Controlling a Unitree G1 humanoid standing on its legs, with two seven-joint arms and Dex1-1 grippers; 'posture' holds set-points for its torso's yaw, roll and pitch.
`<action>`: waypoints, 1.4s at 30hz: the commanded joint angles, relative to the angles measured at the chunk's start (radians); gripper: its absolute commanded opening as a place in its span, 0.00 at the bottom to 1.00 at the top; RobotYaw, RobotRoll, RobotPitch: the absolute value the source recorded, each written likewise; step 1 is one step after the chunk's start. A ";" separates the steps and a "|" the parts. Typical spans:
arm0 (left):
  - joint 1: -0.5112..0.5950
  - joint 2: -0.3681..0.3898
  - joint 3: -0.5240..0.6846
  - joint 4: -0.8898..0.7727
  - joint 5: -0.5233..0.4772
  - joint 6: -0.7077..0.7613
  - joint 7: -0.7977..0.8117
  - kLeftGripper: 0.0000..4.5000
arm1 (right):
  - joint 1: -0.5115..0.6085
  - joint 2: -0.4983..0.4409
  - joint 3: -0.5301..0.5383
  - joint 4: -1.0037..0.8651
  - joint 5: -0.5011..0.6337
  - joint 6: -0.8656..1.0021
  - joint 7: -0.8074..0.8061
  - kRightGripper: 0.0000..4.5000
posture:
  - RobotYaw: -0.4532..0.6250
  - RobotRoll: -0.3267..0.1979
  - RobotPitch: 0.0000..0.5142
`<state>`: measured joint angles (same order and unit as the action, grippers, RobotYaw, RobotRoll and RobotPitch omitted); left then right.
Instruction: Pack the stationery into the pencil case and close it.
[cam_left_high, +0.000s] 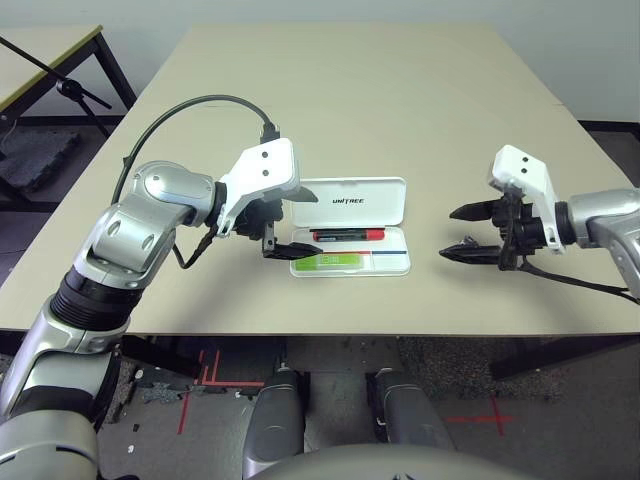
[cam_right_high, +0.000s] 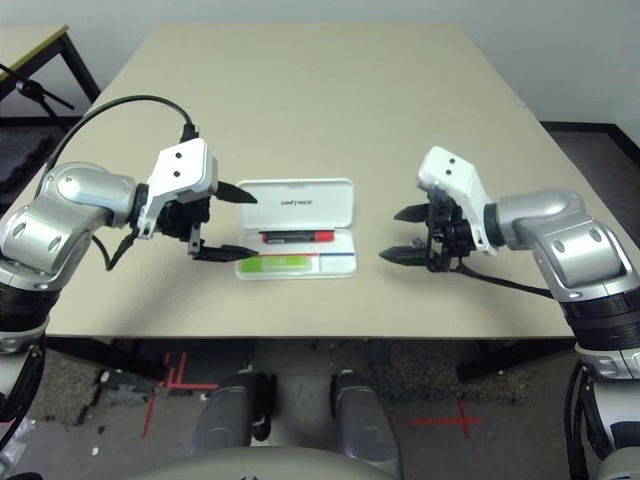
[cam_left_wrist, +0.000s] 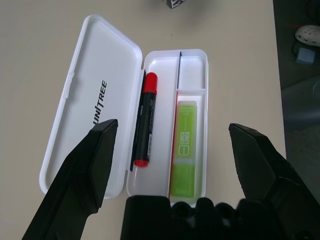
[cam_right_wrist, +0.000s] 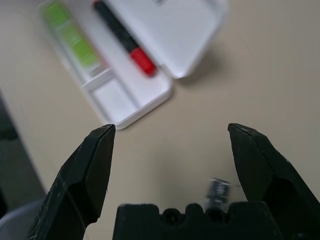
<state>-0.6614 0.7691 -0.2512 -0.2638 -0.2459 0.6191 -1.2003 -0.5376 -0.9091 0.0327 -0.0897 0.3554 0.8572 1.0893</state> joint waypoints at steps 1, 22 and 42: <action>0.006 -0.004 -0.023 -0.002 0.008 -0.009 0.008 1.00 | 0.023 -0.019 -0.016 0.022 -0.010 0.020 -0.040 1.00 | 0.33 0.62 0.17; 0.012 -0.017 -0.042 -0.026 0.008 0.016 0.025 1.00 | 0.061 0.055 0.125 0.269 -0.143 -0.116 -0.079 1.00 | 0.35 0.62 0.17; 0.015 -0.008 -0.044 -0.045 0.007 0.034 0.030 1.00 | 0.028 0.095 0.103 0.351 -0.162 -0.173 -0.070 0.10 | 0.36 0.62 0.16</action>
<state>-0.6542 0.7552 -0.2851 -0.2970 -0.2374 0.6467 -1.1753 -0.5120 -0.8057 0.1643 0.2760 0.1839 0.6988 1.0110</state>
